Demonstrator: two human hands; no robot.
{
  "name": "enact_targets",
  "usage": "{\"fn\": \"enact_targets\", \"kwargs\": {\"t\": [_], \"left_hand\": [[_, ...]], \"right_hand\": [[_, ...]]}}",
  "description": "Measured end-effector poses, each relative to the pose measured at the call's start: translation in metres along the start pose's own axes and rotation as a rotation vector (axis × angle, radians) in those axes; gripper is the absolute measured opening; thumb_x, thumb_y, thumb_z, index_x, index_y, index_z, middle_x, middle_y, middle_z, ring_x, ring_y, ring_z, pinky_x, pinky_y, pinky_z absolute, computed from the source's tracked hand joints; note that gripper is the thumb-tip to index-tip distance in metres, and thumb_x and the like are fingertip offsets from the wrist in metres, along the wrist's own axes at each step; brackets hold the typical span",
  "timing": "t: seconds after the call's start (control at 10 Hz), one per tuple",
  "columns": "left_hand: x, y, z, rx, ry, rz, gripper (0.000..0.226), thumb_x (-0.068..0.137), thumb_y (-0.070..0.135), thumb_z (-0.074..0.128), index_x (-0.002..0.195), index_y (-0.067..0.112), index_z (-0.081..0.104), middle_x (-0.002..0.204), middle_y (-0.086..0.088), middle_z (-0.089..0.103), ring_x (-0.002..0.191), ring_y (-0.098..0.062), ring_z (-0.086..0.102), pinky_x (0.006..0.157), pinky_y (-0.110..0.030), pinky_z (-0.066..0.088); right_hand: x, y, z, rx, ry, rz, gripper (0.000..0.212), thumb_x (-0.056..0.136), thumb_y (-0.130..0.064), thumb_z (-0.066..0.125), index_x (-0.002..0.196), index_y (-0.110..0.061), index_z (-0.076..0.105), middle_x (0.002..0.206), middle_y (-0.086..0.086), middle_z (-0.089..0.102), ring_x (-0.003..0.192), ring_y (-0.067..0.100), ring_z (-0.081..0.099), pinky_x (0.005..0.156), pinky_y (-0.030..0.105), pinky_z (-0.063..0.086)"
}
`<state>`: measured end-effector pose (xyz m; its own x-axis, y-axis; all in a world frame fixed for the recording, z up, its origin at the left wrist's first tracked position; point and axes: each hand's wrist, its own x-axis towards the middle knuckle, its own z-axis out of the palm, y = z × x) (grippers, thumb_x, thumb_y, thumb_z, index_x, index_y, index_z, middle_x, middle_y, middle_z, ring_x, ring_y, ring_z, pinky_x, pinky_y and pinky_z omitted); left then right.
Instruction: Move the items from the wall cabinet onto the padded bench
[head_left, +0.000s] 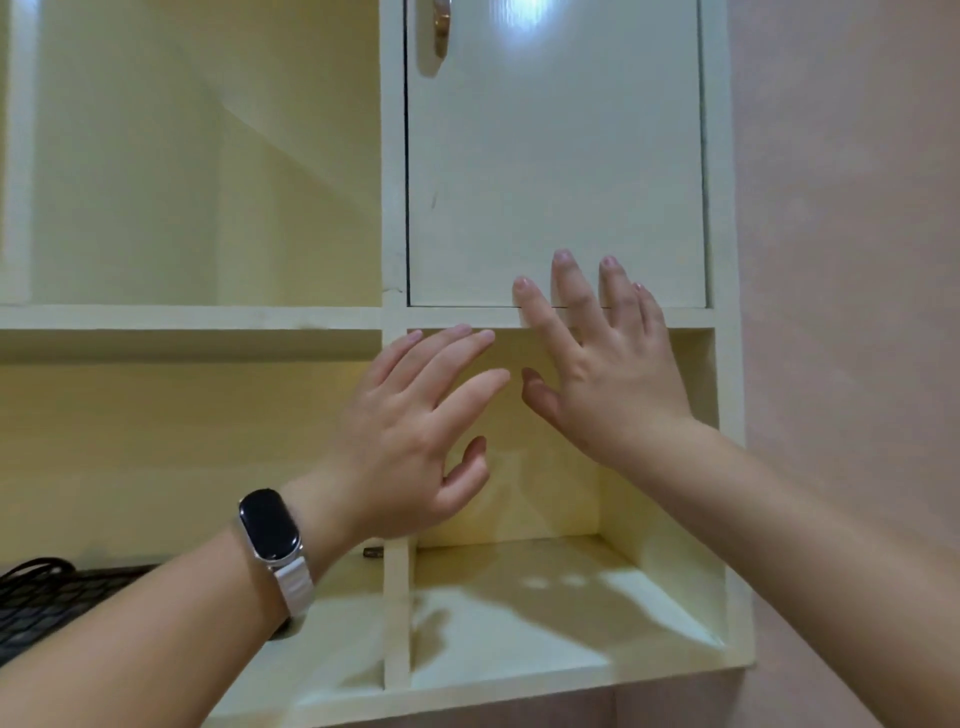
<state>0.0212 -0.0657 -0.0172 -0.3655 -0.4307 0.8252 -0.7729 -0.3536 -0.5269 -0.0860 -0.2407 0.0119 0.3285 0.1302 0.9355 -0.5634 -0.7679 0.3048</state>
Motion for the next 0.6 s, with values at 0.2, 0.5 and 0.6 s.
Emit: {"fn": "enact_targets", "kwargs": {"t": [0.2, 0.5, 0.6], "left_hand": [[0.0, 0.001, -0.01, 0.11, -0.15, 0.022, 0.057, 0.079, 0.033, 0.057, 0.133, 0.014, 0.056, 0.145, -0.016, 0.046, 0.138, -0.032, 0.038, 0.112, -0.051, 0.028], [-0.033, 0.014, -0.032, 0.062, -0.205, 0.011, 0.049, 0.086, 0.039, 0.053, 0.126, 0.012, 0.061, 0.137, -0.016, 0.054, 0.132, -0.033, 0.045, 0.107, -0.051, 0.033], [-0.051, 0.024, -0.034, -0.039, -0.177, 0.032, 0.042, 0.085, 0.037, 0.054, 0.114, 0.009, 0.066, 0.123, -0.016, 0.062, 0.118, -0.034, 0.055, 0.098, -0.046, 0.039]], "right_hand": [[-0.001, -0.004, -0.032, 0.087, -0.199, 0.061, 0.074, 0.092, -0.055, 0.046, 0.154, -0.035, 0.011, 0.164, 0.006, 0.009, 0.148, 0.037, 0.01, 0.117, 0.051, 0.016], [-0.053, -0.021, -0.071, 0.145, -0.329, 0.067, 0.07, 0.086, -0.059, 0.029, 0.141, -0.021, 0.049, 0.145, 0.01, 0.049, 0.132, 0.033, 0.043, 0.106, 0.048, 0.036], [-0.085, -0.032, -0.08, 0.13, -0.393, 0.077, 0.068, 0.086, -0.059, 0.031, 0.135, -0.019, 0.055, 0.139, 0.011, 0.055, 0.127, 0.034, 0.049, 0.1, 0.047, 0.039]]}}
